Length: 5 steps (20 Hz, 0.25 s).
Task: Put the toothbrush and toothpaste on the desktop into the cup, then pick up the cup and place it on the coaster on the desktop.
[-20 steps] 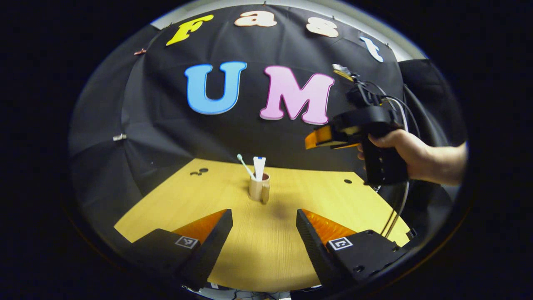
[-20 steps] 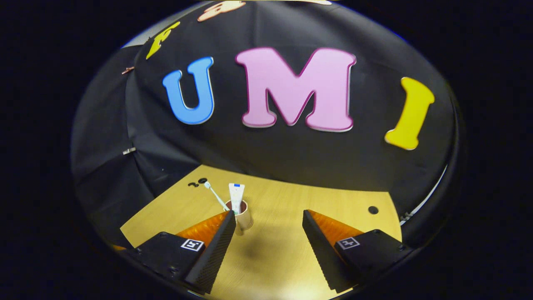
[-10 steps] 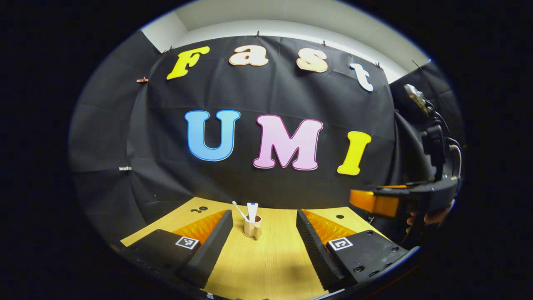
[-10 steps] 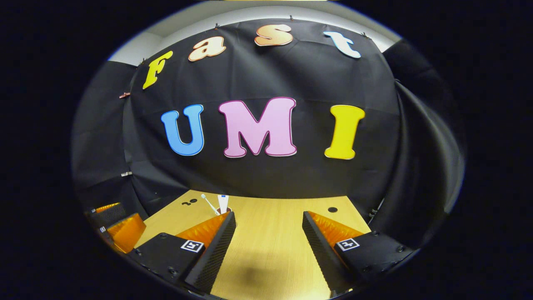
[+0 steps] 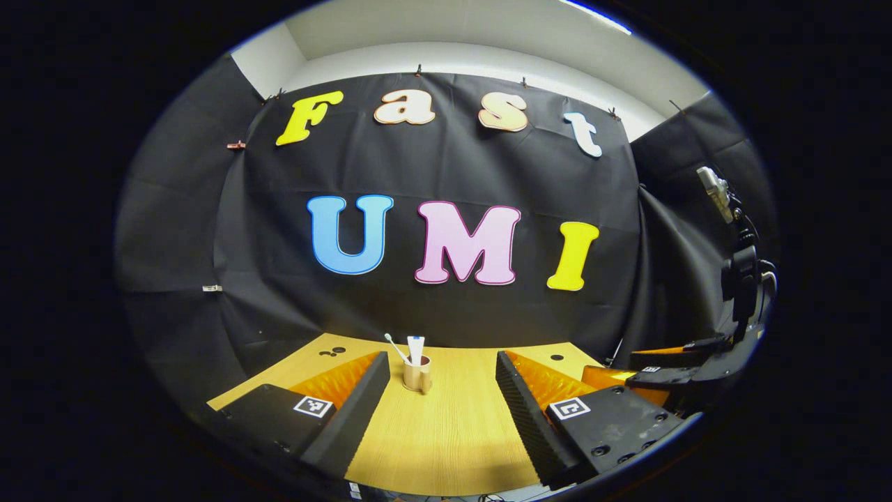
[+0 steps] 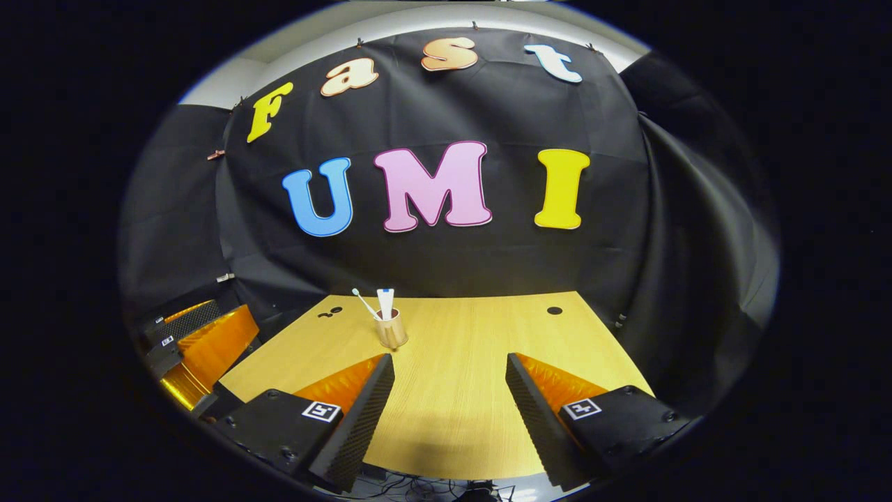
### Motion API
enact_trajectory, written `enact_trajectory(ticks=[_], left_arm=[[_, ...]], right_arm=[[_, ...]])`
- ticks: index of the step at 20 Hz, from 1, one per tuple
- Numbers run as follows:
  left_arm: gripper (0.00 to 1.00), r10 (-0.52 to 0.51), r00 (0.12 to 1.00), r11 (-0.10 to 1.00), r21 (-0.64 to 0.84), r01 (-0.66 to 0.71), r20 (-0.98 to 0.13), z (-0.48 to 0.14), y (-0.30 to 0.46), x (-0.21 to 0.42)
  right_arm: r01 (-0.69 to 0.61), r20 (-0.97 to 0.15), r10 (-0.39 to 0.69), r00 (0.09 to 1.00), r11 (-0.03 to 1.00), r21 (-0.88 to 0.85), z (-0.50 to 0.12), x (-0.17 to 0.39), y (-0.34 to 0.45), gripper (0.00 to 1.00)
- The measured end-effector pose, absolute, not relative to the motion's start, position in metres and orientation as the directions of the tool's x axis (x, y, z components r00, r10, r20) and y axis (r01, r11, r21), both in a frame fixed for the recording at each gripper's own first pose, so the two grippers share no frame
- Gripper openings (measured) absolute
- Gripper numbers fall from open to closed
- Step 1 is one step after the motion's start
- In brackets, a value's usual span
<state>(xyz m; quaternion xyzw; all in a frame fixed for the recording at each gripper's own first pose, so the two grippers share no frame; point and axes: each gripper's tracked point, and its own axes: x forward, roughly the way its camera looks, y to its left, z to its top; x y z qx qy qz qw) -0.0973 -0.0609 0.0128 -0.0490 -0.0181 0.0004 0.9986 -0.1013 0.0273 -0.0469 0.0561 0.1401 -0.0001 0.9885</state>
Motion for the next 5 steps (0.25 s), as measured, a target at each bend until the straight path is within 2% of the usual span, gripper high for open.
enact_trajectory(ticks=[5], left_arm=[[0.97,0.007,1.0,0.996,-0.091,-0.006,0.011,0.006,-0.057,-0.105]], right_arm=[[0.035,-0.32,0.013,0.947,0.989,0.145,-0.063,-0.113,0.028,0.99]])
